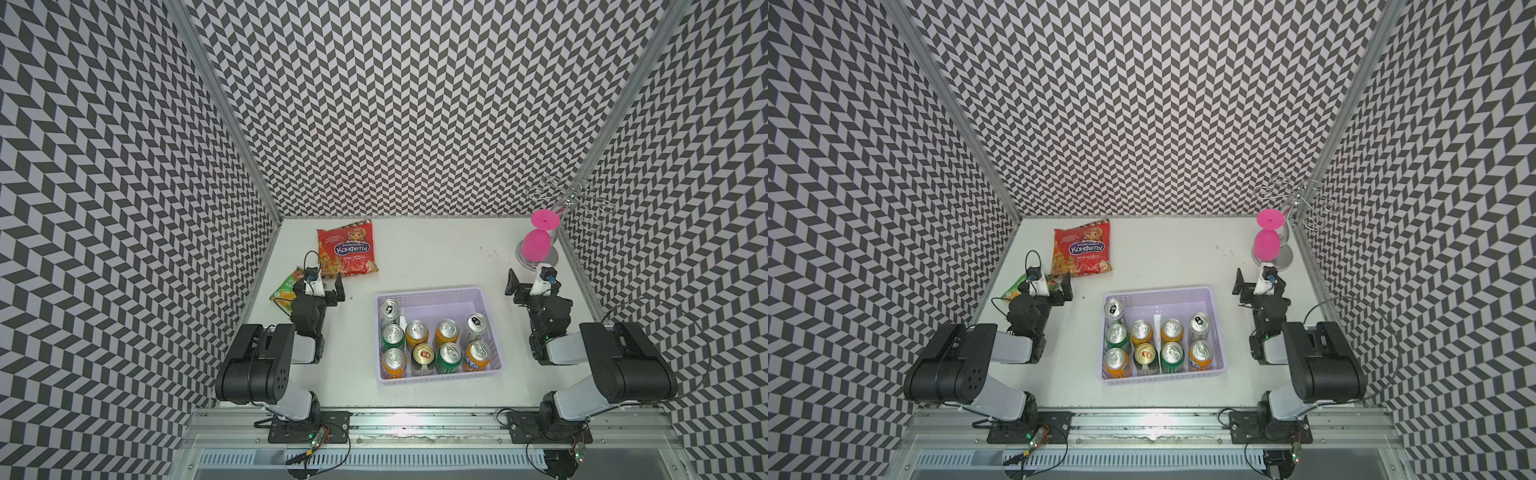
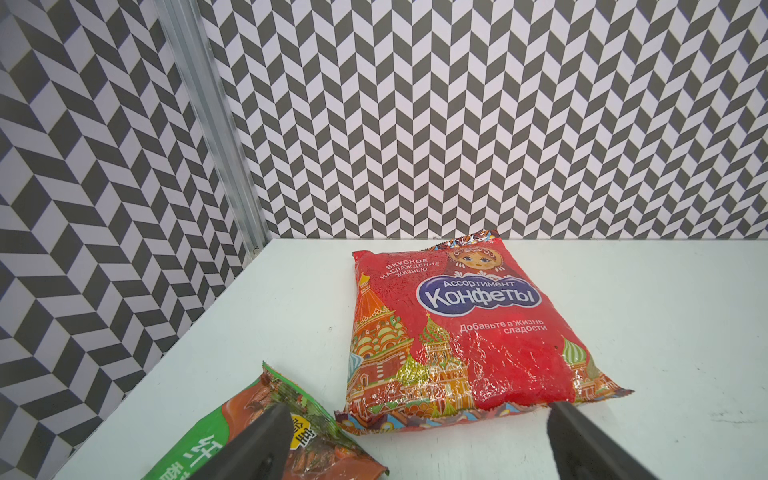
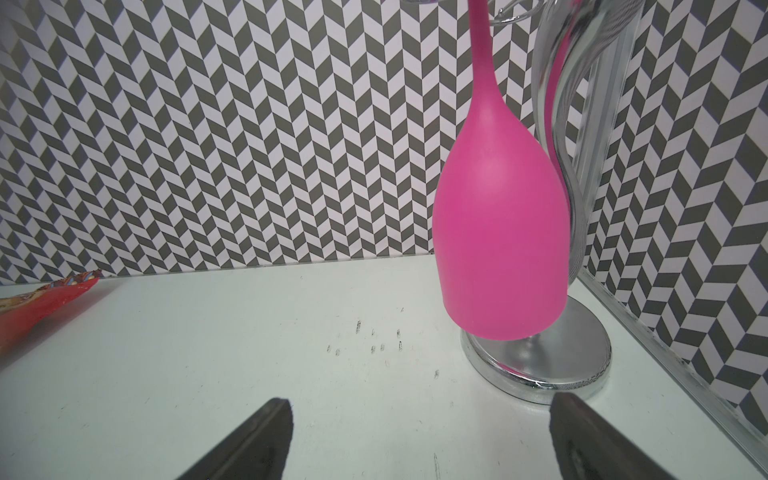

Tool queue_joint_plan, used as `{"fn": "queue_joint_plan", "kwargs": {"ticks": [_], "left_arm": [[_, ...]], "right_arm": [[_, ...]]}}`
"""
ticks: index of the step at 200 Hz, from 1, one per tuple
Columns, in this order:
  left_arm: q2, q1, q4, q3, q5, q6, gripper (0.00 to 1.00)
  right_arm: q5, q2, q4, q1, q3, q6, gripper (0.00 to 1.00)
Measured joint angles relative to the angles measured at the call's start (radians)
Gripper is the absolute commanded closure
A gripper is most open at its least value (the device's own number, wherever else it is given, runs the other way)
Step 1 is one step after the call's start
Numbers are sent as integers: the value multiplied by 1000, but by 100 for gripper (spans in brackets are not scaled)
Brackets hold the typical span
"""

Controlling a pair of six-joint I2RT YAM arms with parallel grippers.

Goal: Take out the drinks from the basket
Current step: Move the basket to the center of the board.

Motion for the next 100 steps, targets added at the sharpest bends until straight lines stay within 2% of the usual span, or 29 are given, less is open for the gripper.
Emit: {"fn": "queue_joint_plan", "kwargs": {"ticks": [39,72,100], "left_arm": [[-34,0,-29,0,-5,-1,1],[-261,0,-209,17,-35,-59,1],[-405,0,-401,111,-34,-190,1]], "right_arm": [[2,0,5,0,0,0,0],[50,-31,5,1,-43,18,0],[82,-143,-47,1,-69,38,0]]}}
